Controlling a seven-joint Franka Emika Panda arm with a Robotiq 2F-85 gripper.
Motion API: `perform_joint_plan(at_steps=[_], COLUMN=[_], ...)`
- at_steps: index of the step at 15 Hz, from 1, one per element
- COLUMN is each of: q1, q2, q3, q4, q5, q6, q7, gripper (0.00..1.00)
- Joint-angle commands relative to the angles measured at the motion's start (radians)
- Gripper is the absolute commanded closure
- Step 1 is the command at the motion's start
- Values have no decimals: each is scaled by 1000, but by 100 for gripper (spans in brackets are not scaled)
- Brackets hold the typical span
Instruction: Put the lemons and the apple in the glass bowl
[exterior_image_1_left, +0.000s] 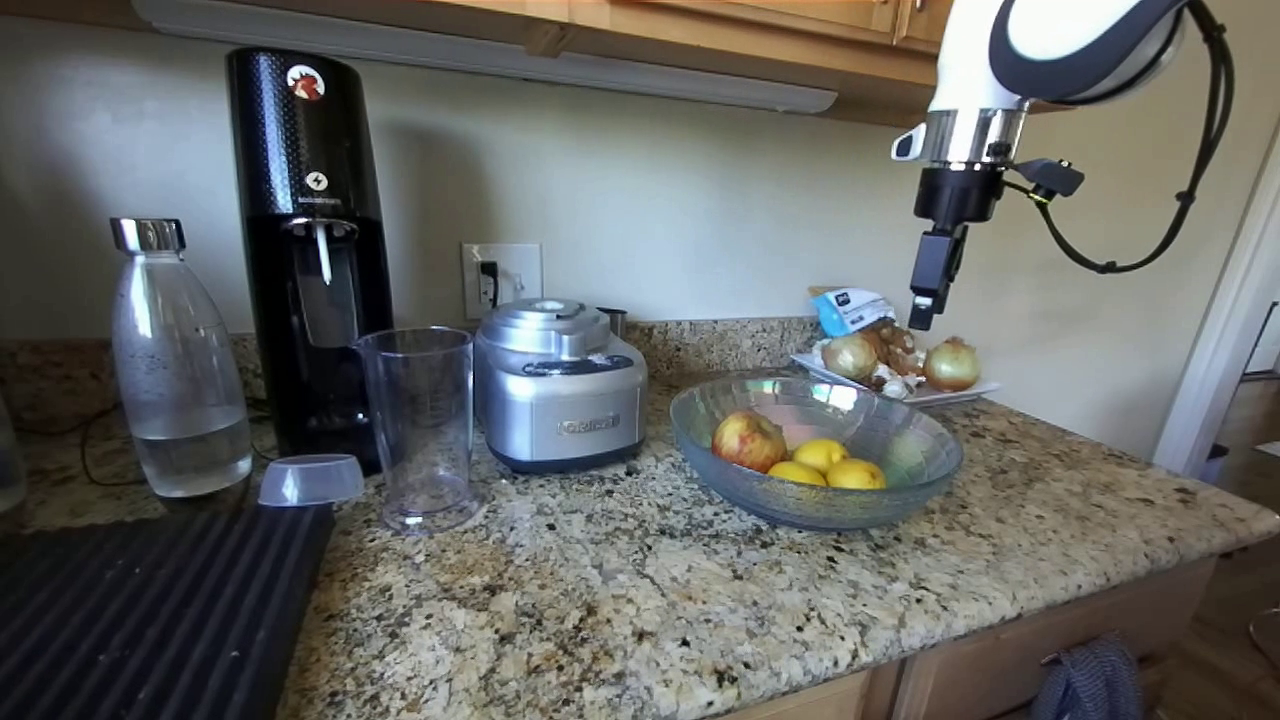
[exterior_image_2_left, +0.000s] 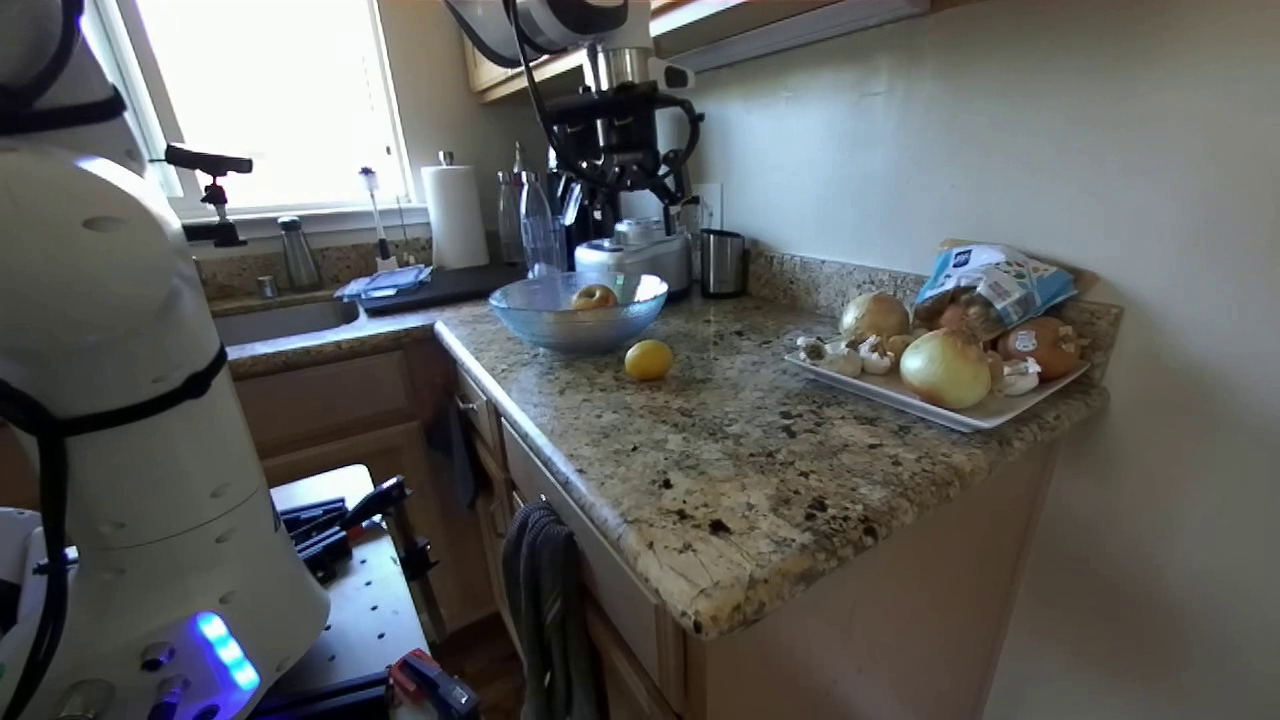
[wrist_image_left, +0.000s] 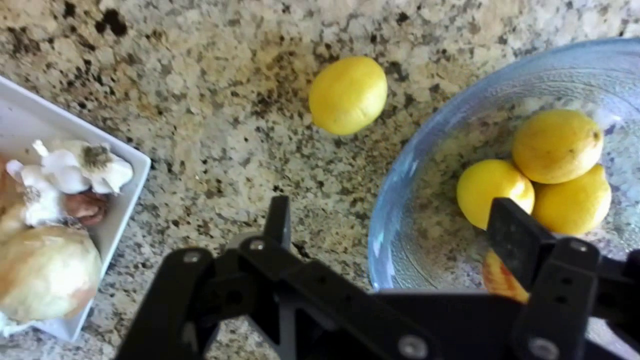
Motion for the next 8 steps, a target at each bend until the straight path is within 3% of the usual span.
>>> perform_joint_plan(at_steps=[1,8], q1=[-36,-82], q2=[-65,-16], q3=[-48,-122], q4=[-83,-152], q5=[-12,-10], q6=[-17,44], q7=[-36,-184], gripper=[0,0])
